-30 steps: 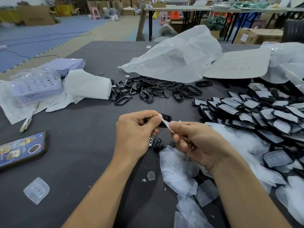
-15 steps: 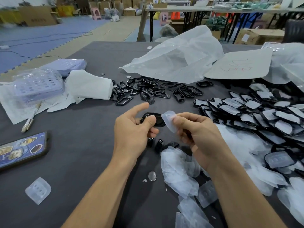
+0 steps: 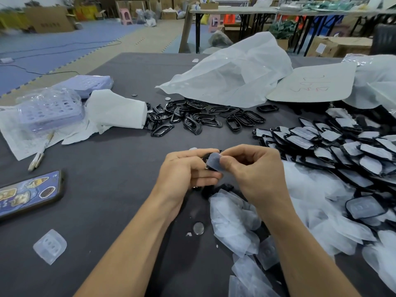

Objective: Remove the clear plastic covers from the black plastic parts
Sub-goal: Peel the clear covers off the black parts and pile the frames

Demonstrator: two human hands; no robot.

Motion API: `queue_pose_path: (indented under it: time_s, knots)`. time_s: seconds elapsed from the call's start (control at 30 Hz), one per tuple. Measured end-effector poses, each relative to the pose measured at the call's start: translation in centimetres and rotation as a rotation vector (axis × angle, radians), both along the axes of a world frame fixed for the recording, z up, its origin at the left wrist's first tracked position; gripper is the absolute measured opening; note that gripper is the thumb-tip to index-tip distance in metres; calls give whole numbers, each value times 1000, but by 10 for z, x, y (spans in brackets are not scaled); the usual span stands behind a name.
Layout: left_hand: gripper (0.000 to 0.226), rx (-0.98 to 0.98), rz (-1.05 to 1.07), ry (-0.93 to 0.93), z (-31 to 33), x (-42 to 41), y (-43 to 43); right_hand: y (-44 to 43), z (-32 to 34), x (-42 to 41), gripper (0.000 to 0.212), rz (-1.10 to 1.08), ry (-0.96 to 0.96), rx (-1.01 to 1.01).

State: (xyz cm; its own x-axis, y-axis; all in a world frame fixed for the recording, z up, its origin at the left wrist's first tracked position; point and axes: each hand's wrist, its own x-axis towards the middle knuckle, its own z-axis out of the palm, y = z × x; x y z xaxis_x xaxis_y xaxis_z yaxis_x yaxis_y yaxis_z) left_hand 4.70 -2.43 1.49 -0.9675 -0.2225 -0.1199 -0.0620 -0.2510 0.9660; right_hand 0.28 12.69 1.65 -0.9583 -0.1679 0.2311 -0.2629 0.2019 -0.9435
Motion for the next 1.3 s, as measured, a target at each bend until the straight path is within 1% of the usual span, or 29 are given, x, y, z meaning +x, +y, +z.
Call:
queue_pose_path:
  time_s: [0.07, 0.2, 0.27, 0.3, 0.4, 0.47, 0.57, 0.63, 0.77, 0.83, 0.97, 1.1, 1.17, 1.23, 1.3]
  knots:
    - [49, 8, -20, -11, 1, 0, -1, 0, 2, -1, 19, -2, -64, -119]
    - [47, 39, -56, -45, 0, 1, -2, 8, 11, -6, 30, -12, -363, -470]
    - [46, 51, -73, -57, 0, 0, -3, 12, 13, -7, 36, -2, -441, -574]
    - [46, 56, -79, -63, 0, 0, -3, 13, 14, -8, 38, 4, -449, -590]
    - [45, 63, -85, -76, 0, 0, -3, 11, 13, -5, 35, 11, -412, -512]
    - [43, 72, -77, -77, 0, 0, -4, 10, 12, -4, 32, -43, -408, -462]
    - [28, 74, -47, -68, 0, 0, -4, 11, 12, -6, 23, -120, -436, -465]
    - [16, 45, 7, -45, -1, 0, -3, 9, 12, -6, 19, -88, -451, -458]
    - [22, -45, 113, -30, -2, 0, -2, 4, 11, -3, 15, 45, -478, -371]
    - [24, -58, 126, -33, -1, 0, -2, 3, 11, -2, 14, 81, -451, -327]
    - [30, -79, 90, -25, 1, 0, -1, 4, 11, -1, 18, 72, -397, -284]
    - [33, -89, 99, -34, 2, 0, 0, 4, 11, -1, 14, 60, -325, -232]
    - [33, -82, 126, -41, 3, 0, 0, 3, 12, -1, 14, 13, -320, -276]
    - [32, -69, 143, -45, 4, 0, 1, 4, 12, -4, 15, -56, -376, -435]
    - [31, -56, 145, -49, 4, 0, 2, 5, 12, -7, 13, -71, -445, -586]
